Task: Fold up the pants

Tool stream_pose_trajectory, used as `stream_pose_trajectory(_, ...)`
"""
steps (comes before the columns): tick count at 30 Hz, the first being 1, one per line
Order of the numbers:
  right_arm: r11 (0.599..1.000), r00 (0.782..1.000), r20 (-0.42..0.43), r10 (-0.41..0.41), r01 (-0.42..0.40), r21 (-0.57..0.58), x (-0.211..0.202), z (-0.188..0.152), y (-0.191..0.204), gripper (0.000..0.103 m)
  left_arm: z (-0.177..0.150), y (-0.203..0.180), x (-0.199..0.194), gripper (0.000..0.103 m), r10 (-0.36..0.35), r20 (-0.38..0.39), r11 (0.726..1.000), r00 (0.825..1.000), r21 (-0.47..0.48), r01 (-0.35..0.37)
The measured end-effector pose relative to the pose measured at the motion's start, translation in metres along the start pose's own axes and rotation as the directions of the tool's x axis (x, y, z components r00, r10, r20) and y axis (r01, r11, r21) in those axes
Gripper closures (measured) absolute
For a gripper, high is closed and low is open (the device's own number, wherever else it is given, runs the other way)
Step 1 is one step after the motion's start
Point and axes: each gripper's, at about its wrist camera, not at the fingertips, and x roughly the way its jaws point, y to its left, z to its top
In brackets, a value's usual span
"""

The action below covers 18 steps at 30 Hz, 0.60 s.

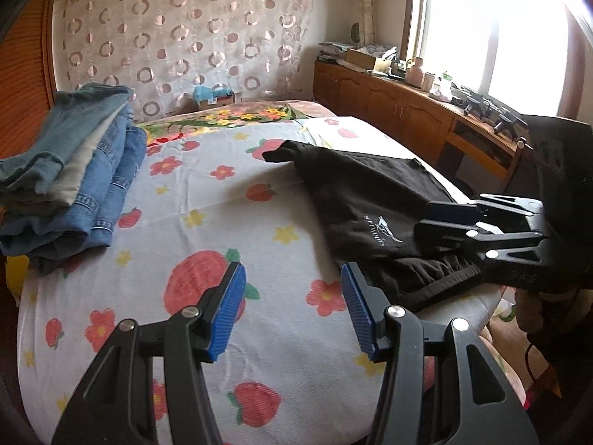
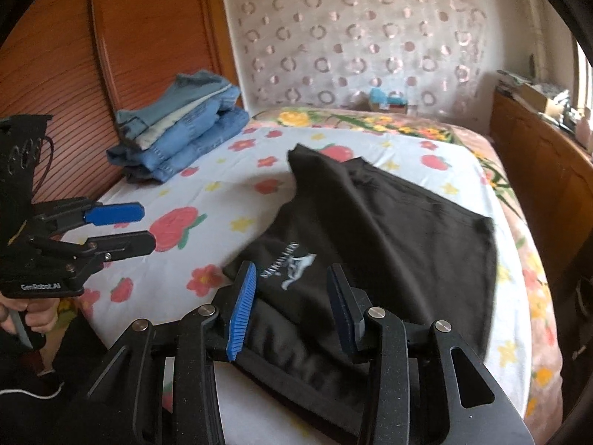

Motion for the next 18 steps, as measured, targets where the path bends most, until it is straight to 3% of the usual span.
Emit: stream_pose_trajectory(18,0.993,0.990,-0.134,0.048,-0.061,-0.098,0.057,0.009,0.034,0.063,-0.009,0.023,-0.004,0.050,0.019,0.001,0.999,1.000,-0.044,-0.019)
